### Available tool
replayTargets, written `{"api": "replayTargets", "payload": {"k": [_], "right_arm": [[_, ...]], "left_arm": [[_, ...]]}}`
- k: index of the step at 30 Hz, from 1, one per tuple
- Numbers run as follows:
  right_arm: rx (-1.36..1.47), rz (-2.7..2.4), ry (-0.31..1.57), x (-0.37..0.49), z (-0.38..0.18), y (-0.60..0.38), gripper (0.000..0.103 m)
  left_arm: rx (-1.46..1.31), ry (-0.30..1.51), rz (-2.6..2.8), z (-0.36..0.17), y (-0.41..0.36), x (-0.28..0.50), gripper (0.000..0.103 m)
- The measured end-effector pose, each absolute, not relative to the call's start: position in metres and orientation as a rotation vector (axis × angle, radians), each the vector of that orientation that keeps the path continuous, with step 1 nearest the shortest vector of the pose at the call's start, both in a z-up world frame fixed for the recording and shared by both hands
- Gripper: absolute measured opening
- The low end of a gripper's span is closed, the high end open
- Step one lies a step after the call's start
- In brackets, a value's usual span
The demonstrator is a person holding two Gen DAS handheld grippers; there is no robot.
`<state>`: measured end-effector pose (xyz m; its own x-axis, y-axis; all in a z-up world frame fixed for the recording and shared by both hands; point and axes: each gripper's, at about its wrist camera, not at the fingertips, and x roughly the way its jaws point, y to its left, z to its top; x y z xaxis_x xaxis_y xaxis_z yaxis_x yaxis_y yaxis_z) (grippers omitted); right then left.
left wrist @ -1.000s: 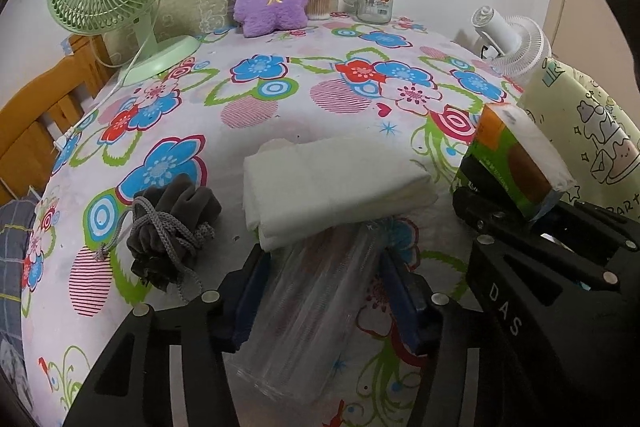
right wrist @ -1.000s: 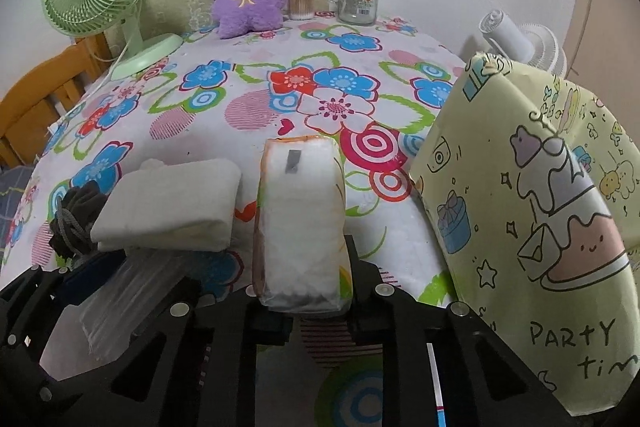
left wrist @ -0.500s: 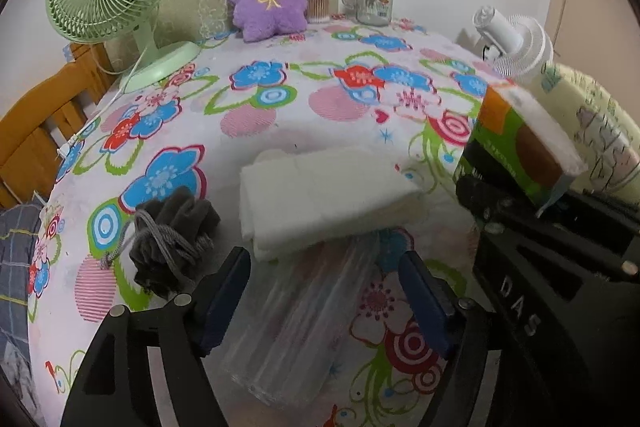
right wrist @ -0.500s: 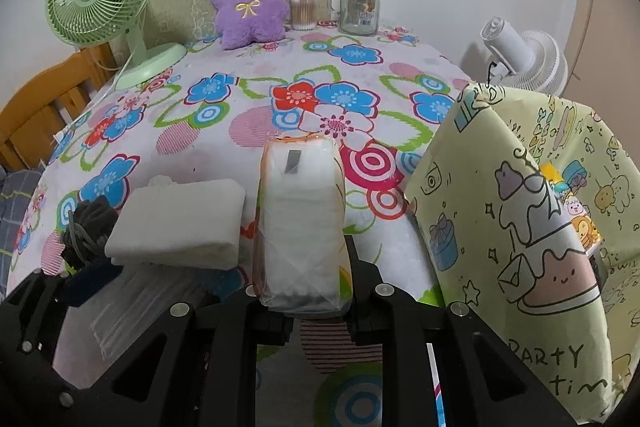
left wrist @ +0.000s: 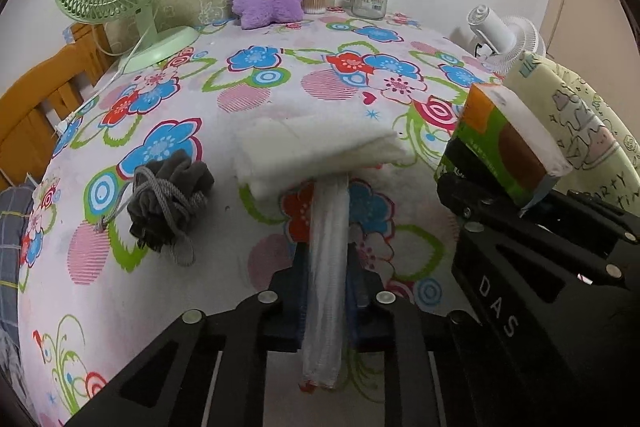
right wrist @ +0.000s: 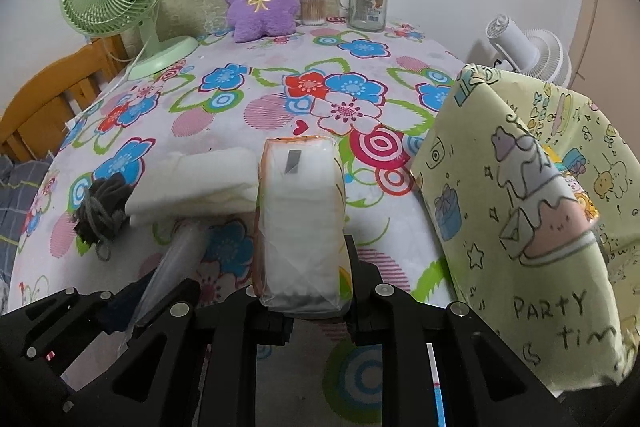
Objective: Organize soft objects
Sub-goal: 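Lift the straw bundle with the left tool while the right tool lifts the tissue box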
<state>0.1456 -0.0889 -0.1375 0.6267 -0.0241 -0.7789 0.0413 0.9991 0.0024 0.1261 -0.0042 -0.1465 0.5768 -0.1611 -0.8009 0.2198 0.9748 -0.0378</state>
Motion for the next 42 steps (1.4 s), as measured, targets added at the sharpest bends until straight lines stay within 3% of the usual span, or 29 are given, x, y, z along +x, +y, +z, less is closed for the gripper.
{"api": "replayTargets", "payload": {"k": [42], "right_arm": [[0.03,0.021,0.741,0.066,-0.048,-0.106,0.022]], "left_arm": [[0.058,0.734,-0.206,-0.059,-0.02,0.05,0.012]]}}
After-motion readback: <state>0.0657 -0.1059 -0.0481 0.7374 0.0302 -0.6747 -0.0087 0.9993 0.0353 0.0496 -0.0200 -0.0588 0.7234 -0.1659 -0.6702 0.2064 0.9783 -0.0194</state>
